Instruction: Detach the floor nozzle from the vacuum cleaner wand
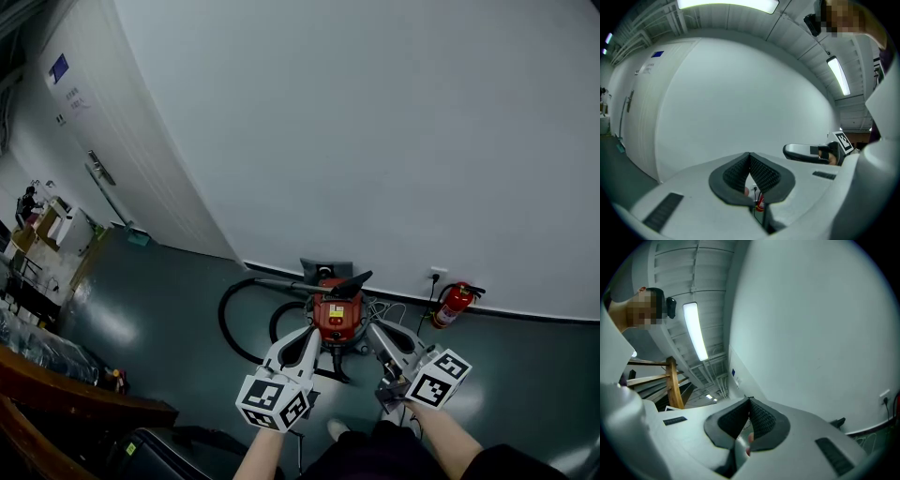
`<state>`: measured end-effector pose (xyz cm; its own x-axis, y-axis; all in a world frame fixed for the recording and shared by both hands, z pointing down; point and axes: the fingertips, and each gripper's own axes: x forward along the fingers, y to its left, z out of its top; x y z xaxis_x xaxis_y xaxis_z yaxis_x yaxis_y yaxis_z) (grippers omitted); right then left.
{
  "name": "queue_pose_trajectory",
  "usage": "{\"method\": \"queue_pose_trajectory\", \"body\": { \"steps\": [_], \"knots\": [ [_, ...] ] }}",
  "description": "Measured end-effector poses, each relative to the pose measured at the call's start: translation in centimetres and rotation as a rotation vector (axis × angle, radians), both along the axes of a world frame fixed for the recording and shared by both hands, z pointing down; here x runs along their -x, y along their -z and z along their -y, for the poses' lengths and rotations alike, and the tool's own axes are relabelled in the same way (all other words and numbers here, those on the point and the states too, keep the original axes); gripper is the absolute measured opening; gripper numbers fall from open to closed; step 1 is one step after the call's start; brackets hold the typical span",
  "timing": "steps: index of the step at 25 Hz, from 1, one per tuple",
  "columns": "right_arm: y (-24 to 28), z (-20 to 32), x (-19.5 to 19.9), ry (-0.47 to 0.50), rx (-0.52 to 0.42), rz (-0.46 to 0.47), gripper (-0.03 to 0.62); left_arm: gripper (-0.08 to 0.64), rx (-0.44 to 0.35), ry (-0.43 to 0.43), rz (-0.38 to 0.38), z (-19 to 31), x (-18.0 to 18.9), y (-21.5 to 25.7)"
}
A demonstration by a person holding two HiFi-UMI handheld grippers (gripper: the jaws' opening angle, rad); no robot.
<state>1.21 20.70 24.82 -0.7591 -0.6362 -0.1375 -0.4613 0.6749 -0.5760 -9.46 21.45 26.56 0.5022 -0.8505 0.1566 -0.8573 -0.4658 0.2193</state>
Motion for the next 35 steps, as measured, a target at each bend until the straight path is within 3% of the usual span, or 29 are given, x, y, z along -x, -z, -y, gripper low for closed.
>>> {"method": "queue_pose_trajectory", "body": {
  "steps": [10, 25, 35],
  "knots": [
    [-2.9, 1.7, 0.8, -0.049, 0.061, -0.018, 0.017, 0.005, 0.052, -0.026, -0.024, 2.4, 2.2, -3.2],
    [-6.2, 14.9, 3.0, -0.031, 0.120, -0.013, 0.017, 0.005, 0.129, -0.031, -0.029, 15.4, 3.9, -6.9],
    [-7.4, 20.1, 2.9, -0.023, 0.164, 0.012, 0.017, 0.005, 0.173, -0.034, -0.004, 20.4, 3.8, -8.1]
  ]
}}
